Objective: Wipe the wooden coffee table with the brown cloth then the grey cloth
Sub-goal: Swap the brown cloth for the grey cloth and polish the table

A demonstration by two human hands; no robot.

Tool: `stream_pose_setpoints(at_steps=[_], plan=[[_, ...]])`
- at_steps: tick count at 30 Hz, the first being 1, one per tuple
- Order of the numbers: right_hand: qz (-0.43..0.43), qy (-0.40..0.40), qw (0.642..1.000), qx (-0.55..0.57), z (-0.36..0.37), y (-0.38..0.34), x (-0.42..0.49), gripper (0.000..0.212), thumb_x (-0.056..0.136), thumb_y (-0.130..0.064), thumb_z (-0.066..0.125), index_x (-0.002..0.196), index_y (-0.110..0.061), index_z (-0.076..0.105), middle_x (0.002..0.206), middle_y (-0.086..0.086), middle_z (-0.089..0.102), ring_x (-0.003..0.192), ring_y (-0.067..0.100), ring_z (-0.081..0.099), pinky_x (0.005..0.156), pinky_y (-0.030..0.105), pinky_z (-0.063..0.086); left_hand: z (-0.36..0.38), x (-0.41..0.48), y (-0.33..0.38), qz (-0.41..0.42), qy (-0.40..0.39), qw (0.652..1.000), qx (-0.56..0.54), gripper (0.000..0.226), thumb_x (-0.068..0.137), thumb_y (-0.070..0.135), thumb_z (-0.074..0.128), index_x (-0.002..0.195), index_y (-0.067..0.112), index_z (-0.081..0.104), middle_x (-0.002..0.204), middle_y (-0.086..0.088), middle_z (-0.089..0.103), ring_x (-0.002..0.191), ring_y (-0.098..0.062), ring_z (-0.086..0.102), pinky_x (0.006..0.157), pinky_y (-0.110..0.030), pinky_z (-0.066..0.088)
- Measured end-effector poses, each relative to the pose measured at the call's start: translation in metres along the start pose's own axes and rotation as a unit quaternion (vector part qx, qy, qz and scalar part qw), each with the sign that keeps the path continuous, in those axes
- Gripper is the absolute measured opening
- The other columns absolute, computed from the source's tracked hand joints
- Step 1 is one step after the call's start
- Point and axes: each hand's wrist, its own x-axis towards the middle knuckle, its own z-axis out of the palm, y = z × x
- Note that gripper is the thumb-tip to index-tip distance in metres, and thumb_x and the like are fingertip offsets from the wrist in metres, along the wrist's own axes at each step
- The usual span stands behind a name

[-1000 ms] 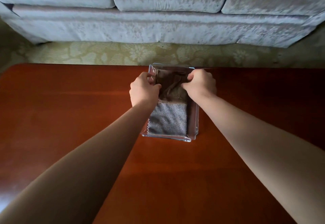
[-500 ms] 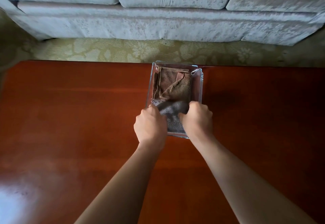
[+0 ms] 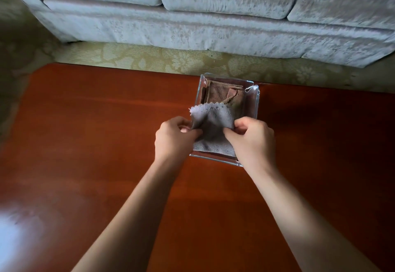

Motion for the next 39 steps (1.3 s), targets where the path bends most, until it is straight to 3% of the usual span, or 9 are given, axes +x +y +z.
stream_pose_setpoints(at_steps=[5,11,16,19,21,25,30,35,39], plan=[[-0.043,-0.067,0.996,0.034,0.026,-0.056,-0.023,0.009,0.085,-0.031,0.082,0.087,-0.023,0.077,0.071,-0.015,0.067,0.069,0.003,0.065,0.062,0.017,0.049,-0.070,-0.005,-0.026,-0.040,-0.016,0.988,-0.148,0.024,0.086,0.010,0.082,0.077,0.015,0.060,0.050,0.007,0.051,0.034,-0.011,0.038,0.036,-0.019,0.027],[-0.090,-0.134,0.986,-0.029,0.118,-0.108,-0.052,0.019,0.082,-0.036,0.079,0.092,-0.021,0.073,0.087,-0.002,0.077,0.089,0.029,0.071,0.072,0.036,0.053,-0.151,0.007,-0.101,-0.085,0.092,0.976,-0.175,0.028,0.085,0.010,0.083,0.107,0.014,0.066,0.071,0.001,0.063,0.036,-0.009,0.042,0.037,-0.020,0.031],[-0.220,-0.151,0.933,-0.243,0.183,-0.121,-0.083,0.039,0.093,-0.051,0.071,0.108,-0.016,0.062,0.112,0.008,0.065,0.106,0.034,0.065,0.075,0.039,0.050,-0.200,0.021,-0.183,-0.088,0.222,0.971,-0.001,0.044,0.086,0.037,0.077,0.127,0.030,0.063,0.101,0.011,0.073,0.087,-0.022,0.070,0.083,-0.044,0.059],[-0.363,-0.140,0.886,-0.253,0.220,-0.105,-0.088,0.045,0.100,-0.041,0.060,0.132,-0.009,0.063,0.139,0.015,0.059,0.131,0.036,0.054,0.100,0.047,0.052,-0.224,0.027,-0.222,-0.015,0.258,0.957,0.133,0.040,0.095,0.035,0.069,0.132,0.023,0.063,0.126,-0.002,0.063,0.116,-0.031,0.060,0.096,-0.046,0.051],[-0.422,-0.172,0.843,-0.286,0.238,-0.091,-0.090,0.058,0.108,-0.039,0.043,0.156,-0.007,0.043,0.165,0.018,0.036,0.155,0.036,0.030,0.121,0.054,0.034,-0.241,0.035,-0.245,-0.007,0.269,0.937,0.223,0.044,0.100,0.040,0.062,0.139,0.022,0.060,0.145,-0.007,0.054,0.135,-0.034,0.046,0.109,-0.051,0.039],[-0.494,-0.166,0.791,-0.320,0.260,-0.091,-0.098,0.066,0.108,-0.040,0.030,0.164,-0.006,0.023,0.173,0.012,0.016,0.161,0.027,0.015,0.128,0.057,0.019,-0.274,0.066,-0.279,-0.072,0.257,0.921,0.285,0.062,0.106,0.060,0.033,0.163,0.036,0.025,0.173,-0.007,0.021,0.159,-0.029,0.017,0.126,-0.054,0.014],[-0.579,-0.200,0.722,-0.321,0.309,-0.133,-0.114,0.070,0.107,-0.043,0.031,0.166,-0.007,0.018,0.174,0.014,0.008,0.162,0.026,0.008,0.129,0.056,0.013,-0.302,0.093,-0.272,-0.139,0.253,0.927,0.239,0.054,0.106,0.060,0.016,0.152,0.039,0.035,0.144,-0.006,0.060,0.121,-0.042,0.062,0.098,-0.051,0.045],[-0.594,-0.216,0.701,-0.331,0.362,-0.199,-0.106,0.078,0.104,-0.053,0.027,0.165,-0.005,0.018,0.172,0.022,0.010,0.161,0.034,0.009,0.130,0.054,0.009,-0.303,0.090,-0.269,-0.122,0.284,0.927,0.214,0.043,0.109,0.051,0.013,0.114,0.034,0.052,0.118,-0.002,0.071,0.103,-0.041,0.068,0.080,-0.043,0.042],[-0.576,-0.201,0.716,-0.340,0.392,-0.255,-0.055,0.071,0.104,-0.054,0.024,0.167,-0.021,0.018,0.173,0.021,0.013,0.160,0.036,0.011,0.129,0.056,0.009,-0.303,0.091,-0.268,-0.125,0.281,0.929,0.205,0.043,0.109,0.050,0.014,0.120,0.034,0.053,0.121,0.003,0.070,0.105,-0.038,0.068,0.079,-0.042,0.043]])
